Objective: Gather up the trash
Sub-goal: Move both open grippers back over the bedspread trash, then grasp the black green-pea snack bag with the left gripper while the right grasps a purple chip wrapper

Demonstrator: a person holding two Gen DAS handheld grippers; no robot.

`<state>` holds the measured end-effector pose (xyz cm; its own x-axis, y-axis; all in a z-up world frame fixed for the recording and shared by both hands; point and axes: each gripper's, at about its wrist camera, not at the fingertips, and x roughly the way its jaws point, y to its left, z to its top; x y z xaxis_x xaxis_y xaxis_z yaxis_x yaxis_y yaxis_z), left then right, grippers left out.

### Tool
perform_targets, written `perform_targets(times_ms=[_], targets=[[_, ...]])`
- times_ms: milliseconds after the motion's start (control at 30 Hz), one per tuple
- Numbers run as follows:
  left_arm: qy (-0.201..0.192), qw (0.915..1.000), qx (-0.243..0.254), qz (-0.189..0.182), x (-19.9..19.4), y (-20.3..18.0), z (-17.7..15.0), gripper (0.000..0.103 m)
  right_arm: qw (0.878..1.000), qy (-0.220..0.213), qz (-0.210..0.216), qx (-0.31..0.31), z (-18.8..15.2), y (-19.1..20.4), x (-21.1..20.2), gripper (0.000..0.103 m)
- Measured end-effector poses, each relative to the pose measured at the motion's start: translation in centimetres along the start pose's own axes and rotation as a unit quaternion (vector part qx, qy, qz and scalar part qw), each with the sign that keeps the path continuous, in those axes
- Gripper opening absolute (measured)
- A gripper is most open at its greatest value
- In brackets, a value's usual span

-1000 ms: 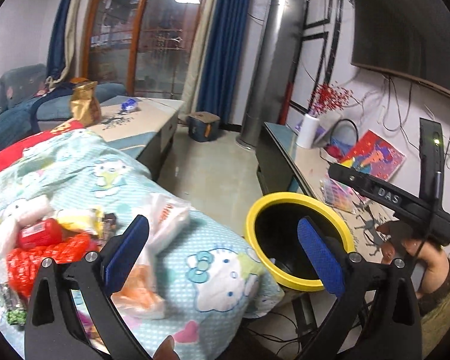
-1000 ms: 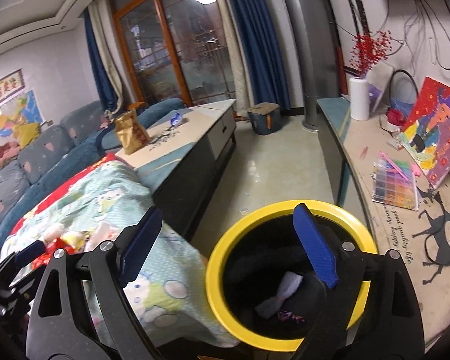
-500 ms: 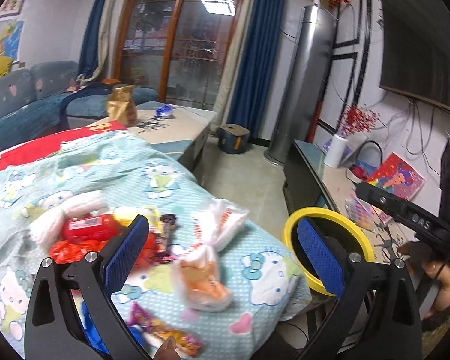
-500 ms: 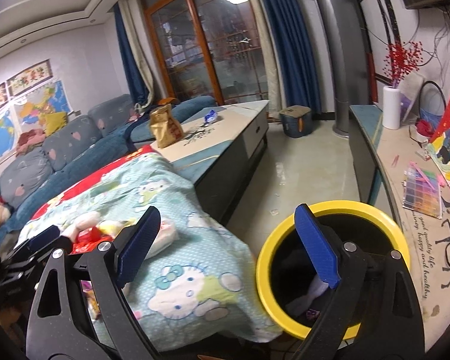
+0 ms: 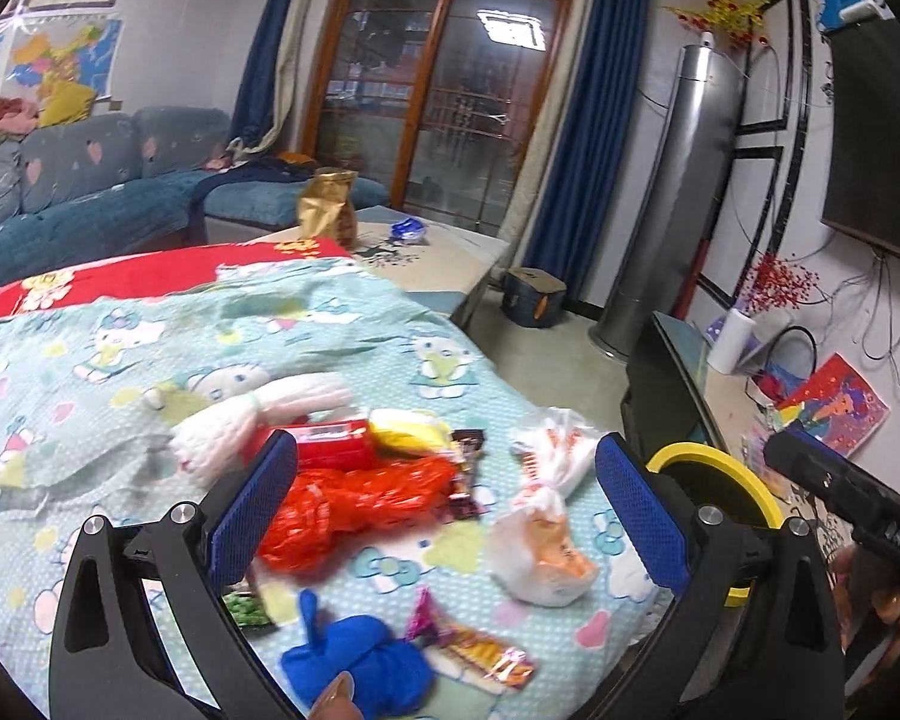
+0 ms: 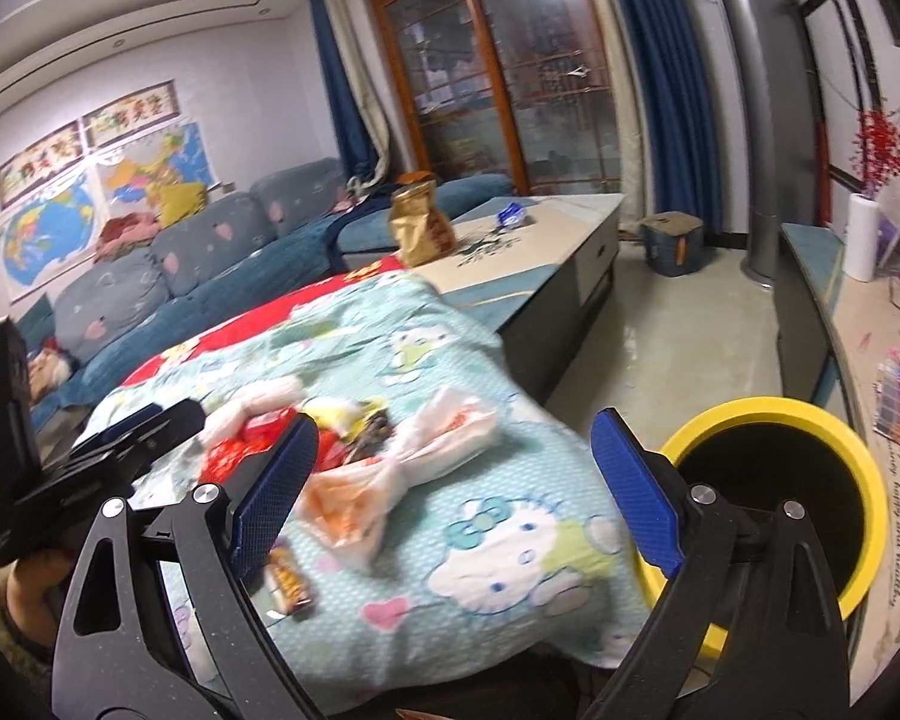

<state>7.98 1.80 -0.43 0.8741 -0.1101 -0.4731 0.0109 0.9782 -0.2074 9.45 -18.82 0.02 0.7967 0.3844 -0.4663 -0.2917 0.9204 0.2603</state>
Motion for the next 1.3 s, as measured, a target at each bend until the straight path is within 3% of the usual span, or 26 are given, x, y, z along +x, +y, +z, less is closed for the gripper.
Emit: perform_targets(times_ms=[467,767,1000,1100,1200,1300], targets=[[0.012,0.9974,-0.039,0.059,-0.9,6.6,-0.9,0.097,0.995,0.055,0.068,-0.056,-2.9,6.1,2.1,0.084],[0.058,0.9913,-0.077,0.089,-1.0,11.8,-3.2,0.096,0.986,0.112,0.097,-0.075,-5.5,8.3,4.2,0.066],[0.099,0.9856,-0.126,0.053,-0.3,13.9,-5.2,0.094,0.978,0.159,0.104,-0.085,-7.7,9.3,6.4,0.053],[0.114,0.9831,-0.138,0.038,0.3,13.7,-5.7,0.076,0.975,0.178,0.103,-0.084,-8.6,9.3,7.3,0.051],[0.131,0.9790,-0.156,0.013,1.2,13.2,-6.5,0.068,0.973,0.191,0.100,-0.085,-9.1,9.3,8.0,0.050],[0.142,0.9769,-0.158,0.017,1.8,12.6,-7.1,0.067,0.972,0.197,0.094,-0.087,-9.5,9.3,8.6,0.049]])
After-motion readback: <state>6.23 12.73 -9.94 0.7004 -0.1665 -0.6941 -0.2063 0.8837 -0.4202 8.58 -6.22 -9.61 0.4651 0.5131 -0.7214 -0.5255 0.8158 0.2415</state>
